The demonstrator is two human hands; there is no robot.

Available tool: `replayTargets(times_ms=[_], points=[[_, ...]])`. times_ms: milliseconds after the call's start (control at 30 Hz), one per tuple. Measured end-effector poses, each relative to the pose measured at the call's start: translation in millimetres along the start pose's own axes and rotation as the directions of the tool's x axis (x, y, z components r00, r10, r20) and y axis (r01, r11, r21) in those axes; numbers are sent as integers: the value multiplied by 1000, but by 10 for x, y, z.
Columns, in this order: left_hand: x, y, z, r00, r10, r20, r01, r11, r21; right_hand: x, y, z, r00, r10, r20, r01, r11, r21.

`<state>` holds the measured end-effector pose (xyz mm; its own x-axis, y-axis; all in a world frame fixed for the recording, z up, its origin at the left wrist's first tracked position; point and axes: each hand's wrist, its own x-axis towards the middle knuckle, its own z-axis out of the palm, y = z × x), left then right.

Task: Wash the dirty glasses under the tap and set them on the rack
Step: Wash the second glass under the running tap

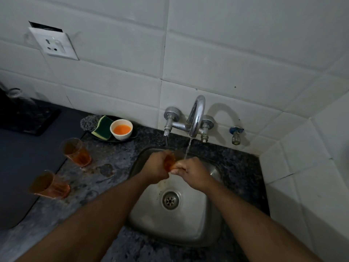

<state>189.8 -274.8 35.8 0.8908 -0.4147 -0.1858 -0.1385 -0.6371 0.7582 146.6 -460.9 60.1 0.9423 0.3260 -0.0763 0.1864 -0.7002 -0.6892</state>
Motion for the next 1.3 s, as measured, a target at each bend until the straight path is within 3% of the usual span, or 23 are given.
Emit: replayTargets(times_ms=[67, 100, 167, 233, 267, 367, 433, 467, 533, 600, 633, 733, 800, 900, 933, 967, 1033, 1100, 1133, 1167, 1233, 1267, 1300], points=[[-47, 59, 87, 974, 86, -211, -81, 996, 34, 3, -46, 40, 999, -6, -50, 9, 999, 52], [-53, 47, 93, 973, 89, -212, -91, 996, 0, -8, -63, 16, 999, -33, -28, 34, 999, 22], [-42, -23, 22, 999, 14, 50, -11, 998, -66, -41, -44, -61, 989, -100, 108, 112, 987, -111], [-19, -86, -44, 933, -71, 354, 81, 997, -13, -53, 12, -101, 969, -35, 244, 92, 970, -225], [-4, -105, -33, 920, -97, 381, 100, 995, 11, -53, 34, -79, 967, 10, 254, 51, 971, -233], [6, -84, 91, 995, -57, 84, 60, 998, -25, -32, 32, 23, 992, 46, 121, -37, 996, -80], [-14, -53, 176, 992, -23, -123, 10, 994, -112, -29, 3, 27, 997, 50, 58, -49, 999, -11], [-29, -36, 169, 991, -28, -129, 8, 989, -149, -32, -5, -2, 997, 21, 73, -16, 998, -59], [-35, -29, 97, 995, -61, 74, 72, 984, -160, -37, -6, -69, 985, -18, 172, 57, 974, -221], [-8, -44, 31, 970, -85, 228, 111, 988, -105, -27, 19, -89, 978, 0, 207, 45, 976, -213], [-3, -32, 24, 980, -61, 191, 82, 991, -102, -21, 17, -67, 985, 2, 174, 23, 989, -146], [-2, 31, 101, 993, 42, -110, -51, 996, -77, 5, -56, 3, 999, 44, 4, -44, 998, 46], [-17, 55, 73, 989, 48, -141, -60, 995, -84, 1, -92, -14, 1000, 17, 18, -18, 1000, 24], [-21, -6, -79, 980, -54, 190, 66, 996, -59, -23, -84, -79, 985, -21, 171, 39, 994, -102], [-22, -20, -92, 975, -62, 214, 76, 995, -60, -25, -82, -69, 987, -18, 162, 33, 995, -95], [-29, -22, -78, 988, -30, 152, 42, 996, -74, -19, -98, -46, 994, -11, 113, 17, 998, -61], [-53, 8, 23, 992, 67, -106, -75, 995, -72, -2, -170, -2, 999, 44, -6, -43, 996, 78], [-78, 45, 75, 967, 70, -245, -87, 995, -57, 3, -203, 11, 998, 58, 1, -58, 990, 129], [-92, 51, 42, 982, 30, -185, -46, 995, -85, -8, -196, -9, 998, 23, 58, -26, 998, 51], [-106, 65, -29, 999, -15, -31, 12, 995, -97, -16, -182, -42, 989, -2, 147, 12, 998, -69], [-117, 78, -176, 931, -114, 346, 138, 989, -45, -19, -117, -115, 955, 44, 293, 36, 964, -264], [-102, 77, -204, 901, -134, 412, 155, 988, -20, -26, -102, -135, 948, 75, 308, 19, 957, -290], [-88, 84, -198, 912, -132, 389, 154, 988, -26, -29, -106, -123, 957, 72, 281, 13, 957, -290]])
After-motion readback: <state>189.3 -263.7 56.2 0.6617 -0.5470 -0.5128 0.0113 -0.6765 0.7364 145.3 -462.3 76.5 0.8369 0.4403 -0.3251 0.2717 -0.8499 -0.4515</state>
